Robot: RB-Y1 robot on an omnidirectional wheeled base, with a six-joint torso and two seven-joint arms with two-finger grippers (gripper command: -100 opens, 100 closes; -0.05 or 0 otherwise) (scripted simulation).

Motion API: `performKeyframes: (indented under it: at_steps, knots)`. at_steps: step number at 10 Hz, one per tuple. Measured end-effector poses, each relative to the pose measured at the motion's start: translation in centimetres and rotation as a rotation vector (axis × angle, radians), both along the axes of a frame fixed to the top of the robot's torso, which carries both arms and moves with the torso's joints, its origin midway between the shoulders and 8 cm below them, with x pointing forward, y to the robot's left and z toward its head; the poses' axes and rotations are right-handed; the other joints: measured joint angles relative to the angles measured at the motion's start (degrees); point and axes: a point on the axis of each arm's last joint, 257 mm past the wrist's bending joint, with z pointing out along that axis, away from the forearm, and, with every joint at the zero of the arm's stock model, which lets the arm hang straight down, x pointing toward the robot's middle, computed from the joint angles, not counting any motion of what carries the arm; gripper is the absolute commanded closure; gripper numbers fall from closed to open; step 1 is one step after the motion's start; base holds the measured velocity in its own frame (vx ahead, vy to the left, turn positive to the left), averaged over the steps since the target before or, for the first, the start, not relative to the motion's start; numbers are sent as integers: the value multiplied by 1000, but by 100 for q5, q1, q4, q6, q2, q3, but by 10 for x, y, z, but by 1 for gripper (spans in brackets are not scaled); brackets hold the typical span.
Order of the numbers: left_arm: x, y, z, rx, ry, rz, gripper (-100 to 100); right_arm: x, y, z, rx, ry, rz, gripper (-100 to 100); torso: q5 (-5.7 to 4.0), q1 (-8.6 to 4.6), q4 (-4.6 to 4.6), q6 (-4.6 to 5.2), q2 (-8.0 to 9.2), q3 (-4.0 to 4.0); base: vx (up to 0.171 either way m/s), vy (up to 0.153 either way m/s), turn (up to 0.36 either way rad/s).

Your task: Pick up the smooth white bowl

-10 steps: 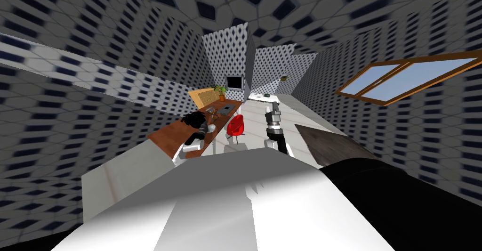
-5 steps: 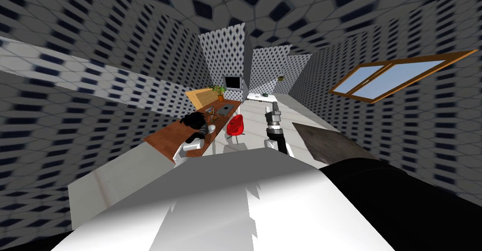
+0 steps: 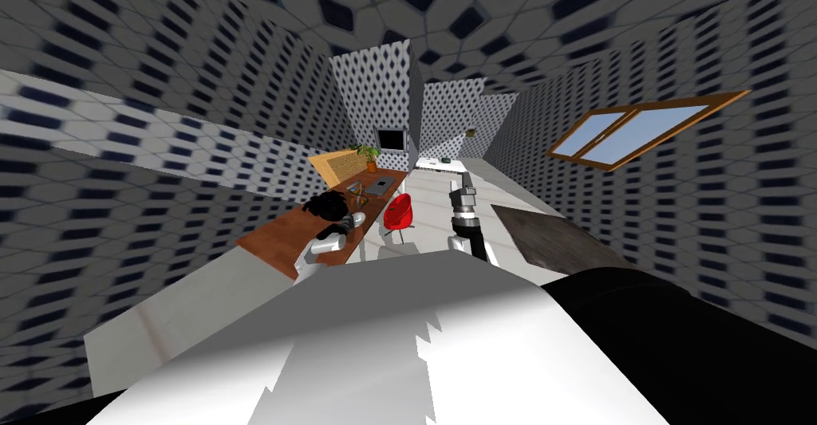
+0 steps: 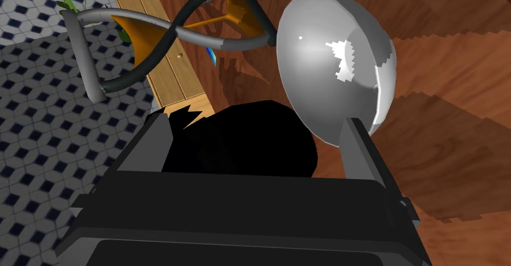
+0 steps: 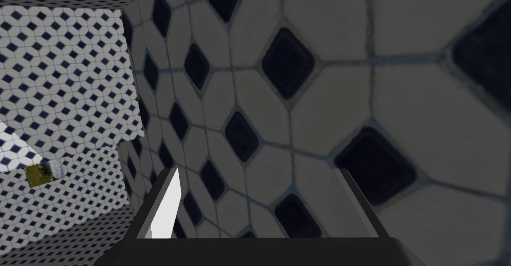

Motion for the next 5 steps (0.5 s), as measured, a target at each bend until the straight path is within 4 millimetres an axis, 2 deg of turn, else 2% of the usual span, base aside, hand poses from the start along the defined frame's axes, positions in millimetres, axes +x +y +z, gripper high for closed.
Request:
performKeyframes:
  at_steps: [5]
  knots:
    - [-11, 6, -26, -57, 115, 33, -100, 0, 0, 0, 0, 0, 0, 0, 0, -1, 0, -2, -3, -1, -1, 52, -84]
